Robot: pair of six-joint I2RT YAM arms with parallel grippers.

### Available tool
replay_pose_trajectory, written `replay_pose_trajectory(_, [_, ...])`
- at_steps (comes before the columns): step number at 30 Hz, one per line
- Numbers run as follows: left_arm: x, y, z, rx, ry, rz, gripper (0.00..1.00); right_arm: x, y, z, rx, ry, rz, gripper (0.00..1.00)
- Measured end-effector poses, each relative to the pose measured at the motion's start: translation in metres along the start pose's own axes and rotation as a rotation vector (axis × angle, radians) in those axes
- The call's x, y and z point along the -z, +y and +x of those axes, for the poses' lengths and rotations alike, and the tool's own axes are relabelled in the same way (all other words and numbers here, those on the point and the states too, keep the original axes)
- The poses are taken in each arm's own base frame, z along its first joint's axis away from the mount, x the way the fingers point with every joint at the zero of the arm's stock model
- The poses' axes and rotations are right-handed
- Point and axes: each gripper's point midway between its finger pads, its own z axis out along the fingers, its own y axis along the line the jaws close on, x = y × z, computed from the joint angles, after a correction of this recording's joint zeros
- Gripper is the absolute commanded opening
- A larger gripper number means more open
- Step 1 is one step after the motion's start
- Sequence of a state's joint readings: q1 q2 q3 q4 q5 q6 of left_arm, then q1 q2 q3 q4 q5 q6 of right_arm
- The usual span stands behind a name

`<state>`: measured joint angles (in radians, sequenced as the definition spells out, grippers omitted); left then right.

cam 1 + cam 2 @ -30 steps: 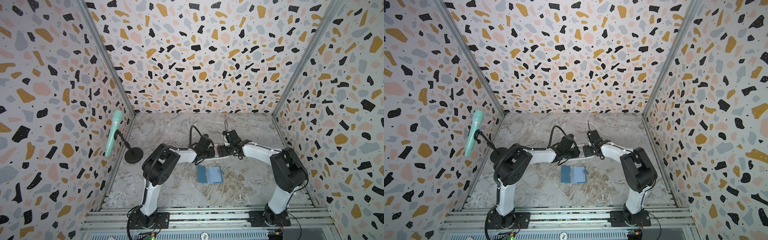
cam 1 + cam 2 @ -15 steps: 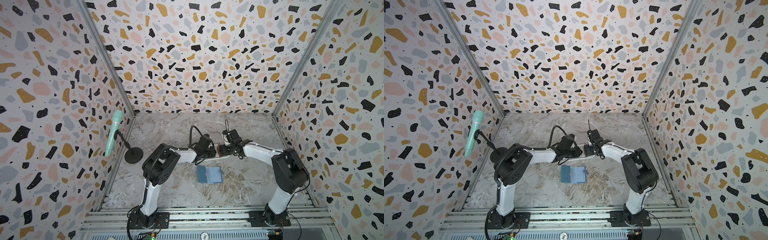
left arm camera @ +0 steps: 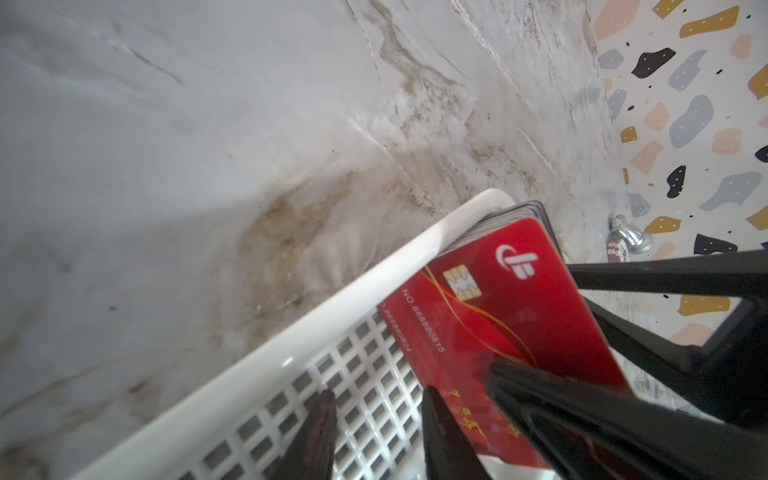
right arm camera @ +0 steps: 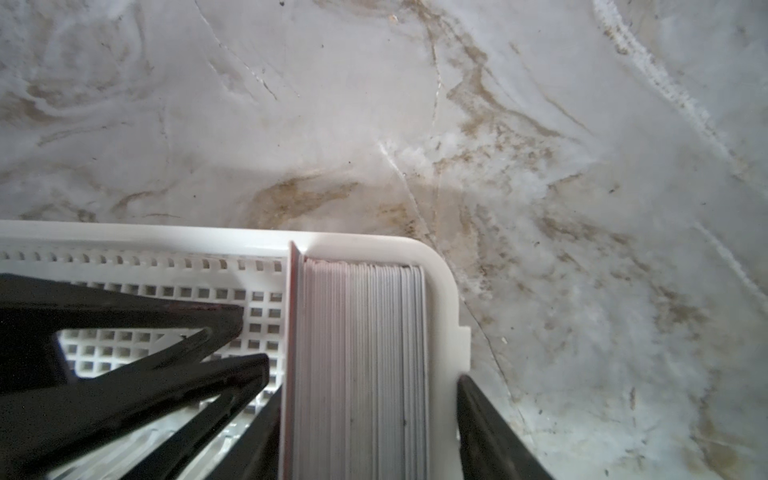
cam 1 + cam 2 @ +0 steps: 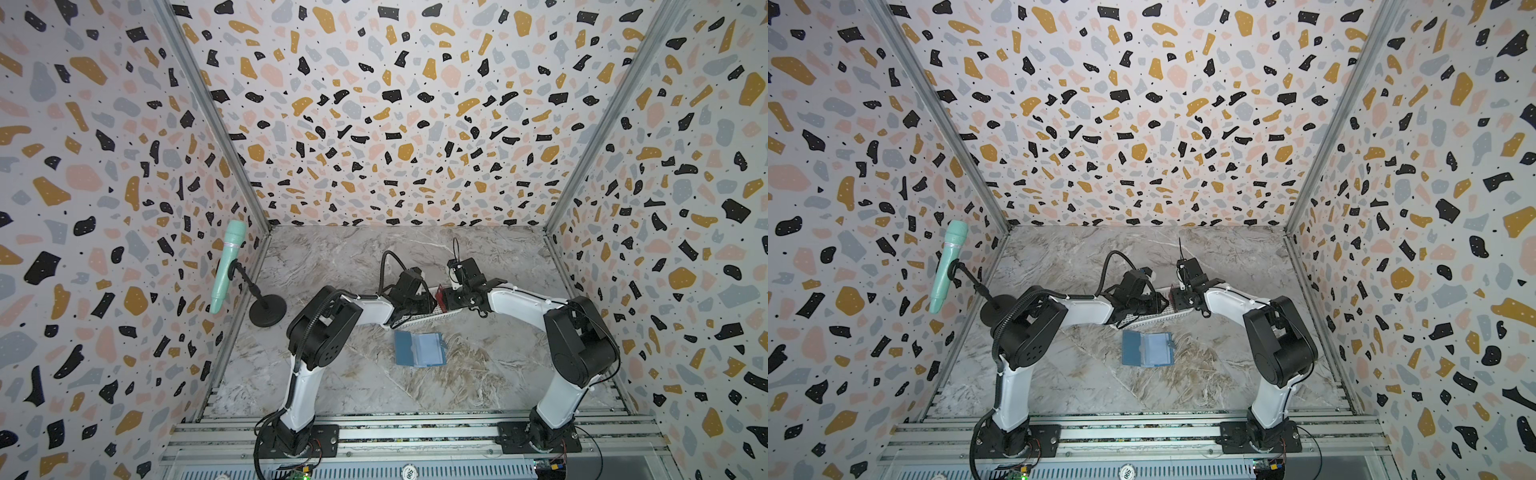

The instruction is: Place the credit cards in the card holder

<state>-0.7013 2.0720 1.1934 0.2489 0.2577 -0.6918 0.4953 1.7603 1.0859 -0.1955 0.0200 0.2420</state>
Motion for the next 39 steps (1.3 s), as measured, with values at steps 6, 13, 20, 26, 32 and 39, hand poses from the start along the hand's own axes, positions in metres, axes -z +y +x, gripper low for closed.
replay_pose_trajectory(6, [0.0,-0.001,-0.001,-0.001,-0.001,0.008,0.36,0.0,-0.001,0.0,-0.001,-0.002,0.001,0.58])
replay_pose_trajectory(13, [-0.008,-0.007,-0.004,-0.007,0.0,0.035,0.32,0.0,-0.001,0.0,-0.002,-0.007,0.001,0.57])
replay_pose_trajectory(20, [-0.009,-0.009,-0.005,-0.007,0.004,0.04,0.32,0.0,-0.001,0.0,-0.001,-0.012,-0.002,0.57])
replay_pose_trajectory(26, [-0.012,-0.009,-0.007,-0.006,0.008,0.038,0.32,0.0,0.001,-0.001,0.002,-0.017,-0.005,0.57])
replay_pose_trajectory(32, [-0.012,-0.009,-0.006,-0.005,0.011,0.038,0.33,0.0,0.001,-0.001,0.002,-0.017,-0.005,0.6])
replay_pose_trajectory(39, [-0.014,-0.009,-0.006,-0.006,0.01,0.043,0.34,0.001,0.002,0.0,0.004,-0.017,-0.007,0.7])
